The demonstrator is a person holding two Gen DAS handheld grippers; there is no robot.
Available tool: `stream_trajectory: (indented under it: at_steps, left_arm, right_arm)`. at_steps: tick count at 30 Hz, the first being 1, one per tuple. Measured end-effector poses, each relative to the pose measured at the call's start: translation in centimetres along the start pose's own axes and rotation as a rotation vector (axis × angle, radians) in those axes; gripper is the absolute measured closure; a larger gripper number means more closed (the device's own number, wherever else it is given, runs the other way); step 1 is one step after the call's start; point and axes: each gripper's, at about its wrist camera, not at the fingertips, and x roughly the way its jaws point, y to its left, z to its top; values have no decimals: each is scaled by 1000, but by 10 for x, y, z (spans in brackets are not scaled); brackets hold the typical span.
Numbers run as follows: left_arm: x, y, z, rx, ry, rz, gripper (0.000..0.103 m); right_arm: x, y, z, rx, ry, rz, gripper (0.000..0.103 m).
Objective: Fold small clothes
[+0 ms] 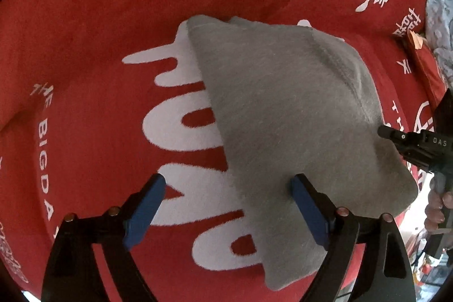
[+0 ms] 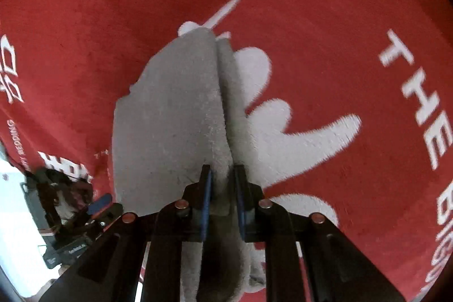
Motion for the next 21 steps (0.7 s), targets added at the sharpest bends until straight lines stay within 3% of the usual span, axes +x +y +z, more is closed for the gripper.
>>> stream_trajectory:
  at_steps: [4,6,8,11,14,15,16,17,21]
  left_arm:
    - [-5,7,-8,9,22,16,12]
    - [-9,10,-14,8,33,0,12]
    - [-12,10,-19,3,45,-34,12]
    - [-12,3,-23,19,63,-72,12]
    - [-6,-12,-30,76,88,-93,12]
    - [-4,-18,-31,98,96,-96,12]
    - [-2,-21,-34,115,102,-99,12]
    - [1,-26,-35,140,111,-100,12]
    - [15,-37,-51,267,154,-72,12]
  right_arm:
    - [-16,-1,-7,7,-6,-53,68]
    - [-29,-3,-16,19,-3,9,67]
    - [-39,10,-28,4,-4,76,53]
    - [-51,26,-42,-82,14,105,53]
    - [-38,44,-53,-192,68,1,53]
    - [-30,44,-54,-219,99,-40,55]
    - [-21,46,-55,-239,135,-52,82]
    - [-15,48,-57,-242,165,-41,97]
    - [-20,55,-69,-298,175,-11,97]
